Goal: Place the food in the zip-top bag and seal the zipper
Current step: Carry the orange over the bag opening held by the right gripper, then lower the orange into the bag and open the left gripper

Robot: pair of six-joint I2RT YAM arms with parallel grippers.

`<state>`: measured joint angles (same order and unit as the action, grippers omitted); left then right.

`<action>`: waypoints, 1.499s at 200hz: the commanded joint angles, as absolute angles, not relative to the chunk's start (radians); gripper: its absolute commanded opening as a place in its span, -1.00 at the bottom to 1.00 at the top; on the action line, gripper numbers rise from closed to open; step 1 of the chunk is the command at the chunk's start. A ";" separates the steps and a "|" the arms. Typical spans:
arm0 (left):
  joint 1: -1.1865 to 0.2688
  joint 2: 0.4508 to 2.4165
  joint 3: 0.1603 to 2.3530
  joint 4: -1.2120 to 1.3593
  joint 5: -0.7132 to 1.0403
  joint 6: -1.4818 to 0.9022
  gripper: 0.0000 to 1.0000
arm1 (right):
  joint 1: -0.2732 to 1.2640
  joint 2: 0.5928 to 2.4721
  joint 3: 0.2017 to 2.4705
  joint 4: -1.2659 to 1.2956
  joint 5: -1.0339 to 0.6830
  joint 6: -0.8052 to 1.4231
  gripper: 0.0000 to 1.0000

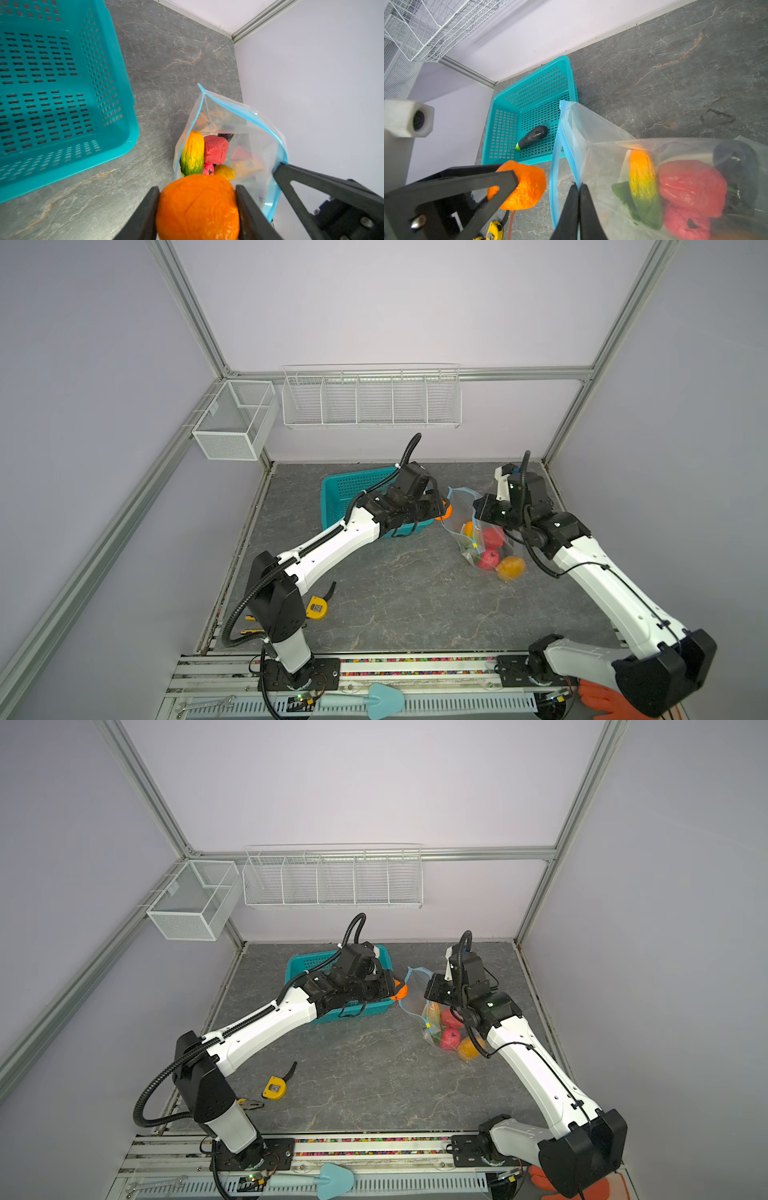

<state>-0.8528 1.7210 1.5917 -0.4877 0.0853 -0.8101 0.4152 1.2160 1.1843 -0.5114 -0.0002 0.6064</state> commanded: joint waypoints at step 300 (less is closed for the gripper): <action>-0.917 1.920 1.800 -0.529 0.069 -0.696 0.24 | 0.447 1.254 1.241 -0.518 0.019 0.609 -0.86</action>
<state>-0.9119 1.9114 1.7618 -0.5072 0.0795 -0.7143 0.4389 1.2476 1.2125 -0.5194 0.0101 0.6060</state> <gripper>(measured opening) 0.589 0.071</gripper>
